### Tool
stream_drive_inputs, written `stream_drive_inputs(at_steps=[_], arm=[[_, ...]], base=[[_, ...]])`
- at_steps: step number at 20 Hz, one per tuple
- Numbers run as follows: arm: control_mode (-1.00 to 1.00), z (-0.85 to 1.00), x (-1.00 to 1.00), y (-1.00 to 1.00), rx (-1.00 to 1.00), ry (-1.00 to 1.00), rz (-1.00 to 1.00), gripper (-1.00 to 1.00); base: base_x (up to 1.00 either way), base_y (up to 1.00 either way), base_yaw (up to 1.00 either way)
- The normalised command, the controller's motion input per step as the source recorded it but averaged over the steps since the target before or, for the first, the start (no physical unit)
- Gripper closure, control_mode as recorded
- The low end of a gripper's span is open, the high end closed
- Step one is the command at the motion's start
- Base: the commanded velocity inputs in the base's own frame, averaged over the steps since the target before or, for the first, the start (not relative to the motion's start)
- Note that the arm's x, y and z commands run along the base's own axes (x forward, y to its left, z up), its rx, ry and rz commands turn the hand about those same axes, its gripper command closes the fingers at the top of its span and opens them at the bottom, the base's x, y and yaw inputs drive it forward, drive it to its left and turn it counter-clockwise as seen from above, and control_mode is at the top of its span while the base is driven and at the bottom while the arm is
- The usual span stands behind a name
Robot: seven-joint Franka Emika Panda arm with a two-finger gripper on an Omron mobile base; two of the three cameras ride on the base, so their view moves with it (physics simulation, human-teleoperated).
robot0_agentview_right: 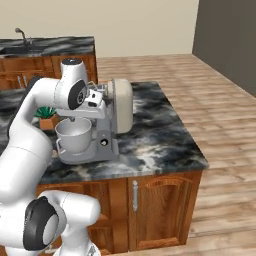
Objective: Add butter and sugar cubes to the stand mixer bowl and then turn on the stand mixer to begin making frosting.
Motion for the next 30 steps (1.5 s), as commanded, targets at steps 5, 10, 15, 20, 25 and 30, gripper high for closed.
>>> stream_drive_inputs(at_steps=[5,10,15,20,25,30], arm=[[1.00,0.00,0.00,0.00,0.00,0.00,0.00,-1.00],[1.00,0.00,0.00,0.00,0.00,0.00,0.00,-1.00],[1.00,0.00,0.00,0.00,0.00,0.00,0.00,-1.00],[1.00,0.00,0.00,0.00,0.00,0.00,0.00,-1.00],[1.00,0.00,0.00,0.00,0.00,0.00,0.00,-1.00],[-1.00,-0.09,0.14,0.00,0.00,0.00,0.02,-1.00]], base=[[0.00,0.50,-0.12],[0.02,0.55,-0.08],[0.16,0.28,-0.02],[0.20,0.00,0.00],[0.13,0.02,0.00],[0.00,0.00,0.00]])
